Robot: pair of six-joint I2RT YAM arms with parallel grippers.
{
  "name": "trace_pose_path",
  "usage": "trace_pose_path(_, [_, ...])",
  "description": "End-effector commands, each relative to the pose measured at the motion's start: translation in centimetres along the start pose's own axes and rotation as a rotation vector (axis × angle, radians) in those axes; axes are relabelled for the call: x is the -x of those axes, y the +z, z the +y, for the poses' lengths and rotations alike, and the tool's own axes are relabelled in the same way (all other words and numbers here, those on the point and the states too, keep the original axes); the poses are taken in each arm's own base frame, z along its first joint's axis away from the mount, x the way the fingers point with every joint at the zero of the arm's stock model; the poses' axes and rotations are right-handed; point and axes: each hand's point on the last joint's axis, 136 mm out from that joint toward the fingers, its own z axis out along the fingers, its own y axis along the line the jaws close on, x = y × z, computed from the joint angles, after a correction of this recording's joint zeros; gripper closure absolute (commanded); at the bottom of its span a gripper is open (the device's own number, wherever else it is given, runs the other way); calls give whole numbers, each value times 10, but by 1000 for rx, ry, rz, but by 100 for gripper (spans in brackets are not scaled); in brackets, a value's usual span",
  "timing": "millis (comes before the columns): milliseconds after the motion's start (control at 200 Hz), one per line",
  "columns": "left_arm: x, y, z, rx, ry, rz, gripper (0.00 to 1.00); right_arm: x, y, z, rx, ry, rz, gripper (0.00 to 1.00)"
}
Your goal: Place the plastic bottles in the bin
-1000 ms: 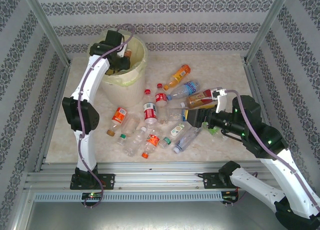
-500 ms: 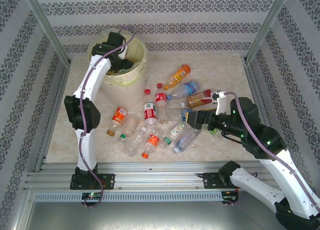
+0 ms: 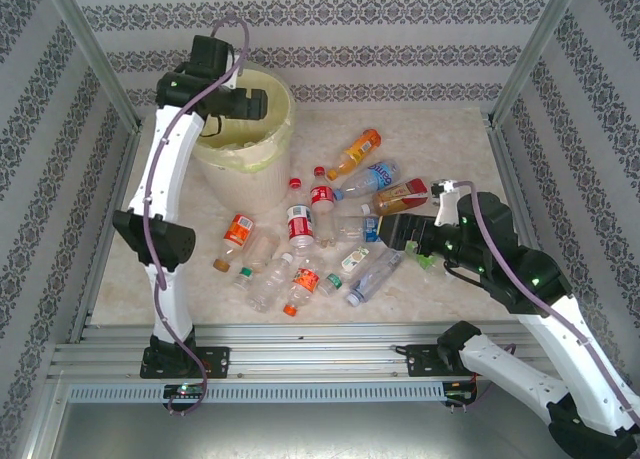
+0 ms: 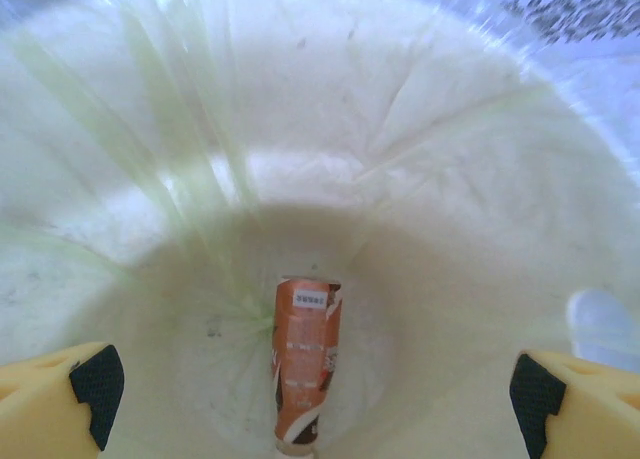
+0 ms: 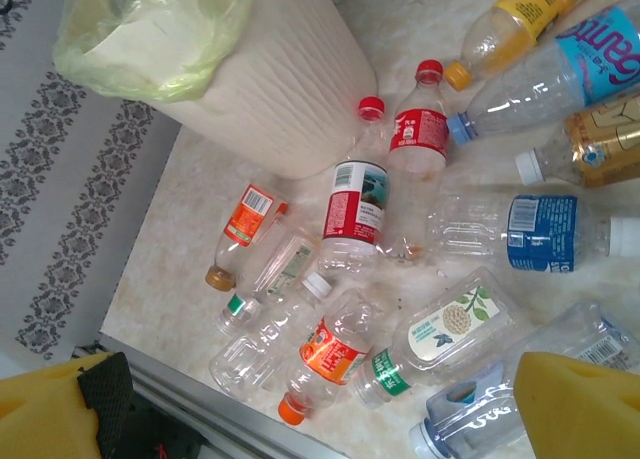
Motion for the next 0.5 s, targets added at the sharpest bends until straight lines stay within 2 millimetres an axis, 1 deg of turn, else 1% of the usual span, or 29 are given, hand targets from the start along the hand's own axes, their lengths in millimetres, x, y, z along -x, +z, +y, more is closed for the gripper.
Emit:
trace_pose_path(0, [13,-43,0,-29,-20,-73,0,16,-15,4,-7,-57,-74,2])
trace_pose_path(90, [10,-60,-12,-89,20,-93,0,20,-23,2,-30,-45,-100,2])
trace_pose_path(125, [9,-71,-15,-96,34,-108,0,21,-24,3,-24,-43,-102,2])
trace_pose_path(195, [6,-91,-18,-97,44,-141,0,19,-23,6,-2,-37,-95,2])
trace_pose_path(205, [4,-91,-19,-99,42,-139,0,19,-23,7,4,-36,-93,2])
trace_pose_path(230, [3,-102,-21,-110,39,-159,0,18,-22,9,13,-32,-88,2])
trace_pose_path(250, [-1,-104,-22,-117,38,-161,0,17,-21,11,26,-32,-79,2])
trace_pose_path(275, [-5,-114,-25,-133,40,-176,0,15,-19,14,41,-36,-67,2])
trace_pose_path(280, [-6,-113,-25,-135,40,-174,0,15,-19,14,45,-36,-64,2])
trace_pose_path(300, [-10,-122,-28,-152,43,-185,0,13,-17,16,57,-36,-52,2])
trace_pose_path(355, [-26,-133,-31,-178,32,-189,0,9,-13,20,76,-42,-23,2])
trace_pose_path(410, [-42,-145,-32,-201,16,-199,0,7,-9,19,75,-45,-8,2])
trace_pose_path(495, [-78,-156,-30,-213,-16,-175,0,1,-4,18,83,-54,10,2])
